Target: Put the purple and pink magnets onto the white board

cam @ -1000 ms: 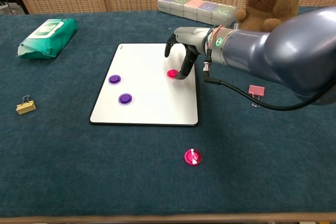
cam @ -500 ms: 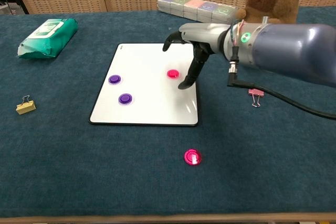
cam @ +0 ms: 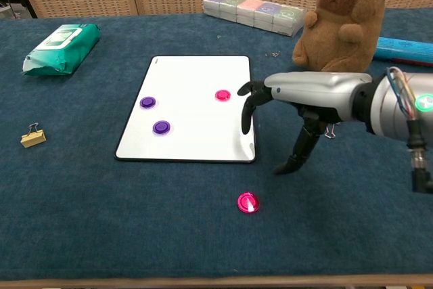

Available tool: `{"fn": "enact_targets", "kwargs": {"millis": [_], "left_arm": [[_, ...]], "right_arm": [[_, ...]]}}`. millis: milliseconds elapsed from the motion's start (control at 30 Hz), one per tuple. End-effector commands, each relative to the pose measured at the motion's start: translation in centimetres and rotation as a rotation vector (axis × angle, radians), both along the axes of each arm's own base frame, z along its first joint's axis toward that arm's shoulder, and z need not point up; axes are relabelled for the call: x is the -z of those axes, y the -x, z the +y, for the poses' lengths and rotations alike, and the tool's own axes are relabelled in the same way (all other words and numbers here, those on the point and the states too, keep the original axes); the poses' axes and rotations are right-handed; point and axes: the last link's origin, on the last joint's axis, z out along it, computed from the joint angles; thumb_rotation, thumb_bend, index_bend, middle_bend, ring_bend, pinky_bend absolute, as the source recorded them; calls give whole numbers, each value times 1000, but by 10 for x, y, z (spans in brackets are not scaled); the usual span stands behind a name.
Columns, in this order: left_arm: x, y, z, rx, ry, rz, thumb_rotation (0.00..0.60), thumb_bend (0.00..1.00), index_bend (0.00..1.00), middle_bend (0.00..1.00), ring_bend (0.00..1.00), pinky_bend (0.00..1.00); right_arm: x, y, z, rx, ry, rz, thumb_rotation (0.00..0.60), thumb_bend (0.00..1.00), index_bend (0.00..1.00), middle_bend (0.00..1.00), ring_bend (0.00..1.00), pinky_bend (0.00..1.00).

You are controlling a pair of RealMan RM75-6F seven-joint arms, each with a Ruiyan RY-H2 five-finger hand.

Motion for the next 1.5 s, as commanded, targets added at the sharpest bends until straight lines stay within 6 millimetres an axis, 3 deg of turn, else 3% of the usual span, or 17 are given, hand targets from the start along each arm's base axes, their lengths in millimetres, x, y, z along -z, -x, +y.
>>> {"fn": "enact_targets", "kwargs": {"millis": [33,633,1500], "left_arm": [[-1,-1,-2,5,-3,-3,600,24,0,0,0,0],[-5,0,-8,15,-11,-5,600,24,0,0,0,0],[-4,2,-9,9,-5,-1,600,24,0,0,0,0]], "right_arm": [[6,3,11,-4,-12,0,600,182,329,0,0,0],[38,1,37,-21,-54,-1,600,214,382,0,0,0],[56,3,31,10,-66,14,600,283,428,0,0,0]]}}
